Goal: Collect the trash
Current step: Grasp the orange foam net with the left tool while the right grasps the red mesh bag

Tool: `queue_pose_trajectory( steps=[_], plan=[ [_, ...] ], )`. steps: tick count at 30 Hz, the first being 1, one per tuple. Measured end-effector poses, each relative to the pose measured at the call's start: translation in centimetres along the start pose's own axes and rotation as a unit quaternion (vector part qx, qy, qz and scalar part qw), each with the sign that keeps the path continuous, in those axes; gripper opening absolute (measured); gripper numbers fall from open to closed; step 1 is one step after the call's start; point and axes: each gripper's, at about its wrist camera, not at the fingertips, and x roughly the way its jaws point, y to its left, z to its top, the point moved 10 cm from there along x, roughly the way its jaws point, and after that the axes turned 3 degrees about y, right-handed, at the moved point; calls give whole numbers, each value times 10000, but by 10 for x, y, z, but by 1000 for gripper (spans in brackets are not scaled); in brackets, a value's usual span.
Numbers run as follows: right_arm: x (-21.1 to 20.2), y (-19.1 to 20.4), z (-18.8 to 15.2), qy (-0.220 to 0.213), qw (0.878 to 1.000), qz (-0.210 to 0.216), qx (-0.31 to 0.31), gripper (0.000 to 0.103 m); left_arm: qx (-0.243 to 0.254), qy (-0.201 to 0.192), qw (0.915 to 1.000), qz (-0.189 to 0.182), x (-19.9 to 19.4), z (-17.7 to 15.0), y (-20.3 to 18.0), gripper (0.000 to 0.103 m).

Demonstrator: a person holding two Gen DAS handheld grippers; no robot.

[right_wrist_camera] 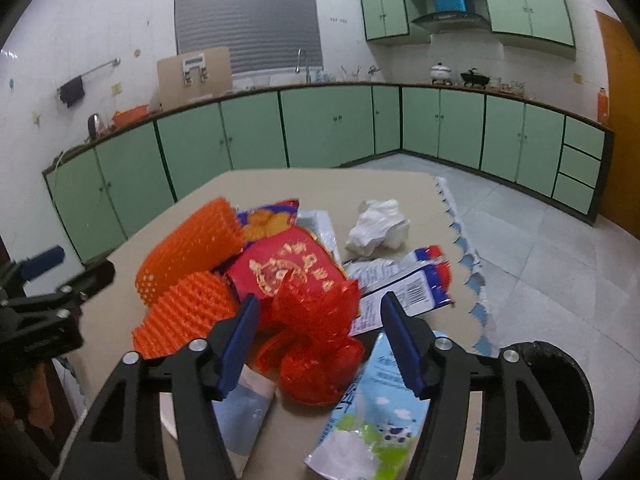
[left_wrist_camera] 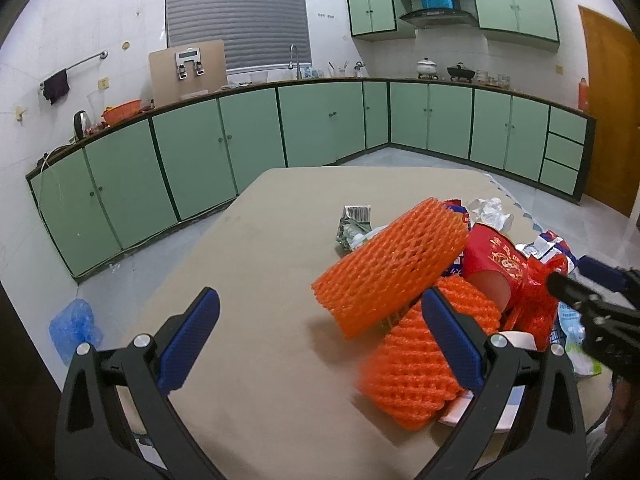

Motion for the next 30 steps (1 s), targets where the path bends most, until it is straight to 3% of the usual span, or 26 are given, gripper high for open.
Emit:
queue_pose_trajectory(
  steps=[2, 7, 10, 17, 22, 25, 27, 29, 30],
  plan=[
    [8, 3, -4, 111, 9999, 24, -27, 54, -4, 22, 10000, -54, 2, -1, -1, 98],
    [14, 10, -11, 309, 9992, 190, -171, 22, 40, 120, 9995, -274, 5, -7, -11, 98],
    [9, 13, -7, 213, 9993, 247, -207, 16, 103, 228, 9989, -384, 9, -13, -22, 98],
    [-2, 12, 4, -12, 9991, 417, -119, 15, 235, 467, 9969, -591, 23, -25, -44, 96],
    [0, 10, 4, -9, 9990, 437, -62, 15, 301, 747, 9933, -833, 33, -36, -58, 72],
    [1, 9, 4, -3, 9990, 435, -66, 15, 267, 911, 9907, -973, 39, -42, -63, 51],
    [2, 9, 4, 19, 9990, 435, -59, 15, 267, 929, 9910, -922, 39, -43, -62, 21],
    [3, 9, 3, 34, 9990, 436, -67, 15, 232, 890, 9923, -832, 40, -42, -59, 3],
    [2, 9, 4, 34, 9990, 429, -83, 15, 198, 867, 9929, -786, 39, -41, -56, 0]
  ],
)
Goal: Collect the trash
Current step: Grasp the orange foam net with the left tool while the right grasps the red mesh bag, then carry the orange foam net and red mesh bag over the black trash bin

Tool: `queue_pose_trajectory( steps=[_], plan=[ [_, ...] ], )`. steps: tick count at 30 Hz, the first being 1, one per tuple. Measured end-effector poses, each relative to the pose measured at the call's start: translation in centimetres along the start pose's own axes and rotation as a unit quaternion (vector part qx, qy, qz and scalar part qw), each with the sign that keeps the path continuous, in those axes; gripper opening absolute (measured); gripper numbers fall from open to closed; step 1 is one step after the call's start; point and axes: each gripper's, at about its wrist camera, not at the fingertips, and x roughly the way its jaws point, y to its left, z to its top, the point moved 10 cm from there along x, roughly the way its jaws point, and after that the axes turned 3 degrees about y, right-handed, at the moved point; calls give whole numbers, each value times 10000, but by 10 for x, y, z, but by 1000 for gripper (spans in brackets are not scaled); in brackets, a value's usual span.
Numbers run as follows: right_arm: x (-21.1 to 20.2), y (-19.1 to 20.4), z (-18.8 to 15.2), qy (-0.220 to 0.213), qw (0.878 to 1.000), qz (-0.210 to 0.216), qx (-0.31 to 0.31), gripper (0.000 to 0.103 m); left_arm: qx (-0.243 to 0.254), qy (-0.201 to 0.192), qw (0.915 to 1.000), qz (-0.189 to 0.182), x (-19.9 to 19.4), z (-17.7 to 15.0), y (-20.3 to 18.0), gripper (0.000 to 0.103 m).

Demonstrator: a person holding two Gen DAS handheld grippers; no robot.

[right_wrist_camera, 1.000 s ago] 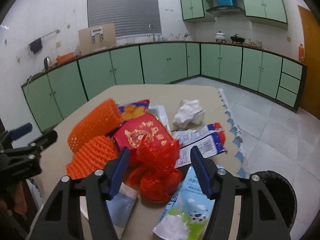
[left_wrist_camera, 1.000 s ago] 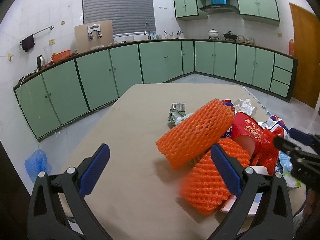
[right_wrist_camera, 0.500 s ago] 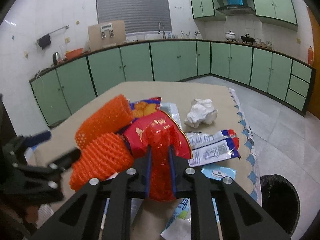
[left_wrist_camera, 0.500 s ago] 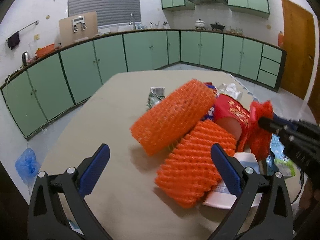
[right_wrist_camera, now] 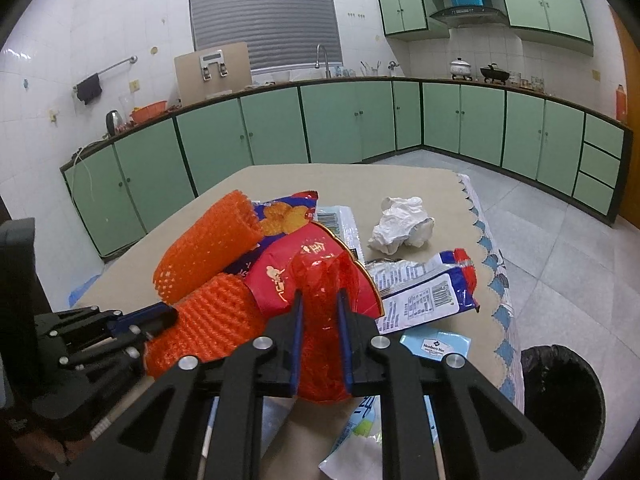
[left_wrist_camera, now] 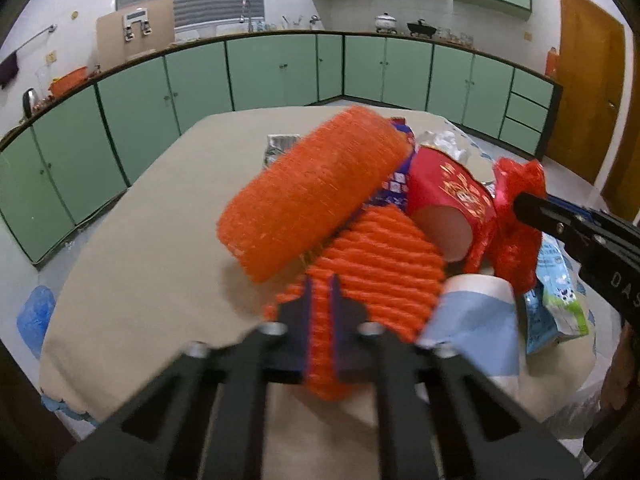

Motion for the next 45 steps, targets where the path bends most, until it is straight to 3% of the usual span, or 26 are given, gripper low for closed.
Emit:
queue_pose_trajectory(
  steps=[9, 13, 14, 15, 16, 17, 19, 21, 26, 31, 32, 33, 35, 36, 38, 45],
  plan=[
    [-17, 8, 19, -221, 9997, 25, -119, 15, -154, -611, 9975, 318, -39, 25, 10, 0],
    [-21, 8, 21, -247, 9995, -28, -195, 15, -110, -464, 9986, 218, -38, 21, 7, 1],
    [-20, 7, 19, -220, 9995, -49, -205, 15, -89, -411, 9989, 195, -36, 18, 6, 7],
    [-19, 6, 17, -184, 9996, -65, -200, 15, -65, -333, 9992, 188, -33, 14, 4, 30],
    [-18, 6, 15, -155, 9997, -70, -192, 15, -54, -300, 9994, 151, -31, 12, 2, 39],
    [-17, 4, 13, -120, 9997, -82, -186, 15, -46, -305, 9994, 125, -30, 10, 2, 58],
    [-15, 2, 10, -76, 9997, -108, -181, 15, 17, -323, 9995, 72, -30, 4, -2, 62],
    [-13, 0, 9, -48, 9998, -129, -157, 15, 91, -261, 9996, -15, -25, 1, -8, 78],
    [-10, -2, 7, -17, 9998, -140, -145, 15, 149, -81, 9998, -112, -13, -11, -17, 90],
    [-6, -1, 4, 36, 9998, -123, -153, 15, 36, 136, 9998, -161, 1, -18, -14, 90],
    [-6, -1, 4, 38, 9998, -122, -155, 15, -37, 145, 9998, -163, 3, -17, -12, 81],
    [-5, 0, 4, 40, 9998, -121, -154, 15, -103, 170, 9996, -181, 4, -16, -9, 61],
    [-5, -1, 4, 34, 9998, -118, -145, 15, -198, 196, 9994, -186, 7, -16, -5, 50],
    [-5, -2, 5, 28, 9998, -112, -135, 15, -227, 172, 9995, -164, 6, -14, -3, 35],
    [-6, -1, 4, 19, 9999, -105, -130, 15, -317, 116, 9993, -143, 2, -11, 1, 25],
    [-13, 3, 7, -43, 9999, -49, -129, 15, -459, -275, 9985, -68, -21, 9, 9, 19]
  ],
)
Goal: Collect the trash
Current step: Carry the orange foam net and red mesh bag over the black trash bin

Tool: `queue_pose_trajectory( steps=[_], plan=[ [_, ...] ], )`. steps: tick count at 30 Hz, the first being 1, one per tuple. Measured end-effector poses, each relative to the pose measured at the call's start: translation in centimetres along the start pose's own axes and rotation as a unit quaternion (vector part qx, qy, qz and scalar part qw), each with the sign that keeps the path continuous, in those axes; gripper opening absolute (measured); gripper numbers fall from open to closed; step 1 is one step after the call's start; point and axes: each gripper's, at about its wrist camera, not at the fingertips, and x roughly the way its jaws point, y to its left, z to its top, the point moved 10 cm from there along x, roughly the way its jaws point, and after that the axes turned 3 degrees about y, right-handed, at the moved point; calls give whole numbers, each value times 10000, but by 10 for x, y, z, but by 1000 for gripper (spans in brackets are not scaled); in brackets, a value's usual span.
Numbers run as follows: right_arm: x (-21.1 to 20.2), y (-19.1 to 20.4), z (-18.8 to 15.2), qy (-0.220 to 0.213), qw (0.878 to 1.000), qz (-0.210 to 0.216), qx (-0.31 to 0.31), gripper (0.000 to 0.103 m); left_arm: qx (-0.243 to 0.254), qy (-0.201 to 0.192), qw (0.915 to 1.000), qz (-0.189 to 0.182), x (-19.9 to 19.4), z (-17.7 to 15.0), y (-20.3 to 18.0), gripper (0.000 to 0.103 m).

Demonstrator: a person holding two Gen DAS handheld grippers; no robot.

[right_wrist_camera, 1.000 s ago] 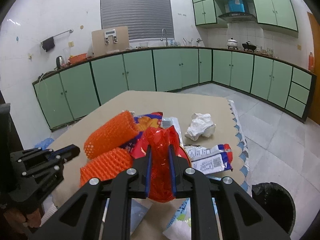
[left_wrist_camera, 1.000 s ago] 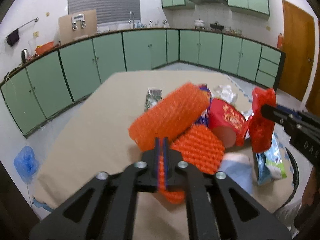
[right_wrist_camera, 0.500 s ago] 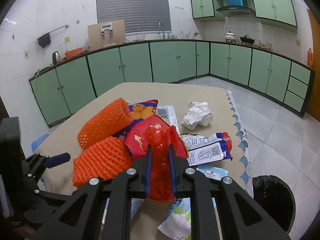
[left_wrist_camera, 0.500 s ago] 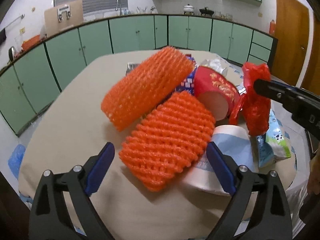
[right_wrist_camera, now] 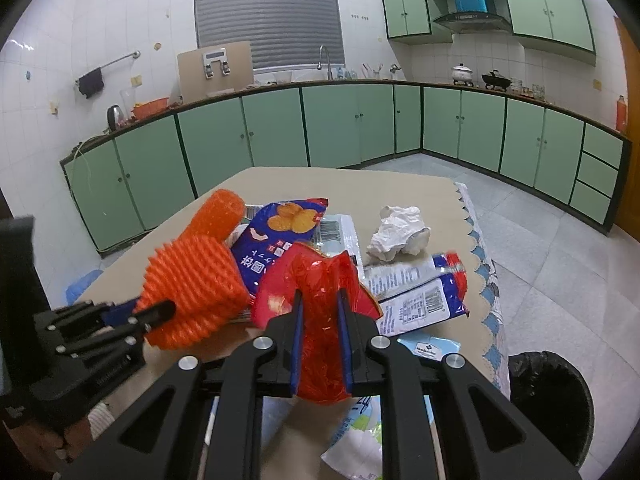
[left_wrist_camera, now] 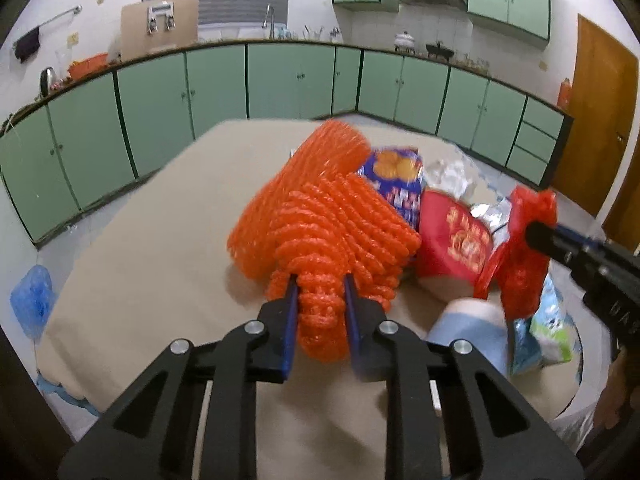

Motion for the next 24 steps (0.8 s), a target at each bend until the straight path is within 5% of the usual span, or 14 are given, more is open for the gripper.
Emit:
queue_pose_trajectory(
  steps=[14, 24],
  plan=[
    [-68, -12, 53, -843, 9961, 148, 215, 15, 128, -884, 9955, -330, -57, 55, -37, 19],
    [-122, -101, 41, -1021, 9893, -833, 632, 15, 751, -811, 9861, -1242, -56, 54, -143, 19]
  ],
)
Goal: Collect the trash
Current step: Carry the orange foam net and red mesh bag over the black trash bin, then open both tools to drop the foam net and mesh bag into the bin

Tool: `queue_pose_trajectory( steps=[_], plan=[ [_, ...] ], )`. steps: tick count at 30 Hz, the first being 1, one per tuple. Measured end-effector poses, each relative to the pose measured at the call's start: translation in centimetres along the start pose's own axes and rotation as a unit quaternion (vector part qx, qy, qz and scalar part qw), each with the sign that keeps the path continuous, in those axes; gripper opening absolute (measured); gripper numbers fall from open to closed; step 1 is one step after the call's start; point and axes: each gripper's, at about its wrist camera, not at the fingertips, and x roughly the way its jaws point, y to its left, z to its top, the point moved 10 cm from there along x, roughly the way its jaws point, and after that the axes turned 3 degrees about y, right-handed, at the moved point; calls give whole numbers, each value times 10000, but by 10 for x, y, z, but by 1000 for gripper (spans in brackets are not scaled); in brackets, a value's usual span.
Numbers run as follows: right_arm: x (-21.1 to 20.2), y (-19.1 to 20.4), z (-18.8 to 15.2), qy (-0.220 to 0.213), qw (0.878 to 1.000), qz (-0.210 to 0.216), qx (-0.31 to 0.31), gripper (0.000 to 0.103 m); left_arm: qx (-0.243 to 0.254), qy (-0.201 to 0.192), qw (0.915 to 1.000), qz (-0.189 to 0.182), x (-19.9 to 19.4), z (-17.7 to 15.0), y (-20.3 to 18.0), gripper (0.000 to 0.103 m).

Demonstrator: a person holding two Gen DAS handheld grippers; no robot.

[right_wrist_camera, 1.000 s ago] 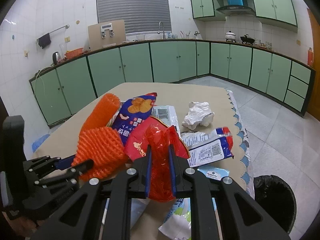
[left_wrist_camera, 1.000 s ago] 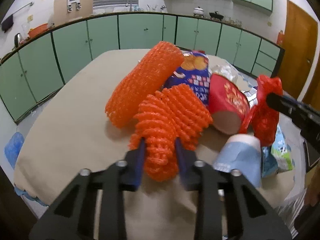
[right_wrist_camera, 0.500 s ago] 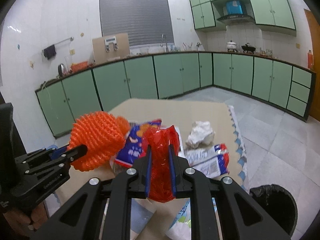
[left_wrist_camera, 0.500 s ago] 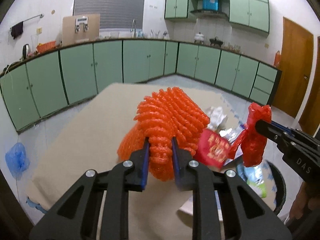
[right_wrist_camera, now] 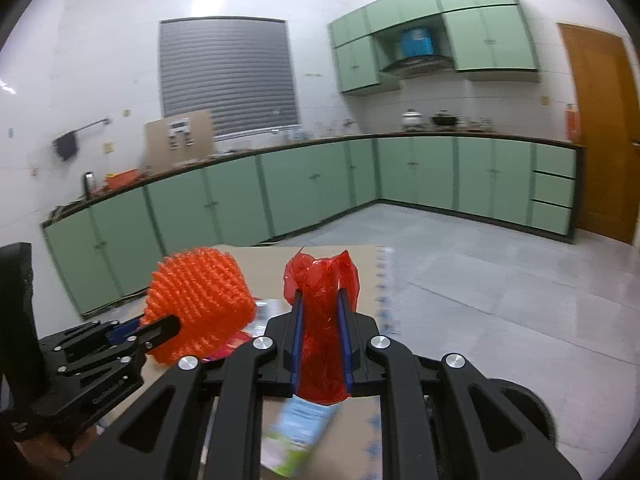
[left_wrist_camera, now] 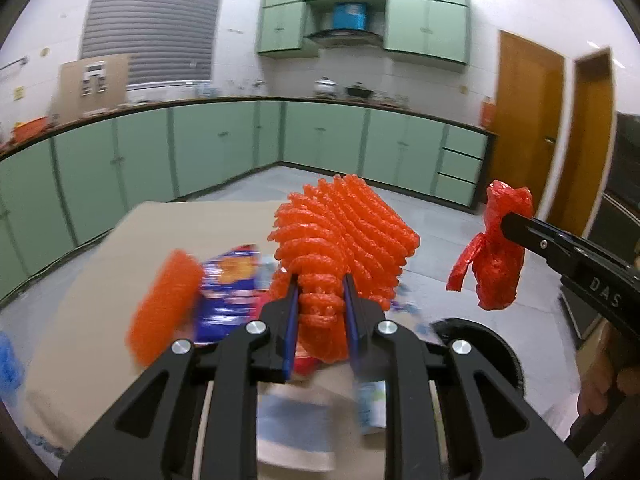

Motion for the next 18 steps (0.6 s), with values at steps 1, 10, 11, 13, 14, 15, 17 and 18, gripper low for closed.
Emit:
queue_pose_trajectory(
  steps=[1, 10, 11, 13, 14, 15, 17, 18],
  plan=[
    [-2, -9, -1, 12, 9999, -102, 25, 15, 64, 37, 9999, -135, 6, 0, -15, 19],
    [-12, -117, -31, 269, 9931, -1066, 408, 15, 563, 346, 9938, -899, 57, -19, -113, 19],
    [-11, -129, -37, 323, 9918, -1151, 456, 15, 601, 371, 9930, -945, 60, -22, -117, 19],
    [-8, -154, -51, 456, 9882, -1343, 575, 15, 696, 460, 9905, -1089, 76, -29, -138, 19],
    [-8, -165, -59, 503, 9865, -1435, 612, 15, 723, 487, 9897, -1132, 81, -33, -145, 19],
    [-7, -175, -65, 554, 9845, -1536, 635, 15, 759, 526, 9886, -1186, 89, -38, -154, 19],
    [-5, -194, -78, 646, 9814, -1654, 725, 15, 800, 608, 9865, -1290, 103, -48, -170, 19],
    [-3, -205, -87, 725, 9793, -1690, 846, 15, 817, 651, 9855, -1338, 109, -53, -176, 19]
  ],
)
